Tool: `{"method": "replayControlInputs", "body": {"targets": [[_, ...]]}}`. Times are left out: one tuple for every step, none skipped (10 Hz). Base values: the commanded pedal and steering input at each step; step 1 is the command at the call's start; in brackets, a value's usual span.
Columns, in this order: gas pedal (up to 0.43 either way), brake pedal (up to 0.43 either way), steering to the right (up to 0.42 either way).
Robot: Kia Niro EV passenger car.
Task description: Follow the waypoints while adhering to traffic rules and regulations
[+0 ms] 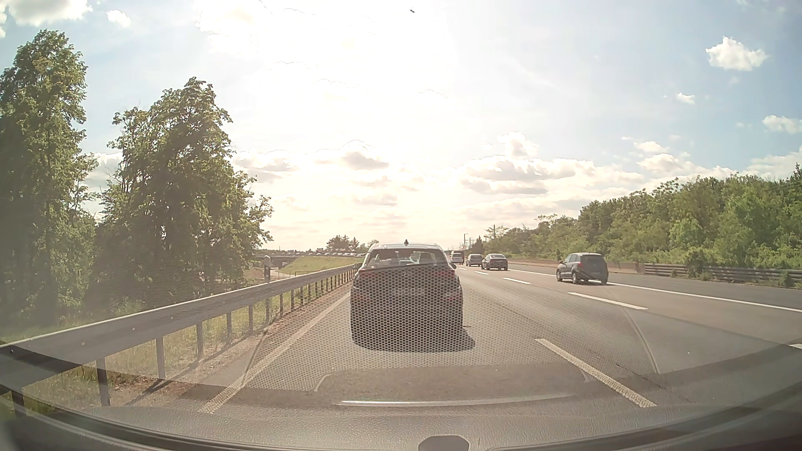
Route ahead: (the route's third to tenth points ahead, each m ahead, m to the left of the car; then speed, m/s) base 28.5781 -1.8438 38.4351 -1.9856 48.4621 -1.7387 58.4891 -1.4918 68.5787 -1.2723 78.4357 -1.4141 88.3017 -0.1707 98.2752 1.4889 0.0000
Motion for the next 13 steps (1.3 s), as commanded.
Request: {"method": "replayControlInputs", "body": {"targets": [[0.000,0.000,0.002],[0.000,0.000,0.002],[0.000,0.000,0.002],[0.000,0.000,0.002],[0.028,0.000,0.003],[0.087,0.000,0.003],[0.087,0.000,0.003],[0.098,0.000,0.003],[0.098,0.000,0.003],[0.098,0.000,0.003],[0.098,0.000,0.003],[0.098,0.000,0.003],[0.110,0.000,0.003]]}}
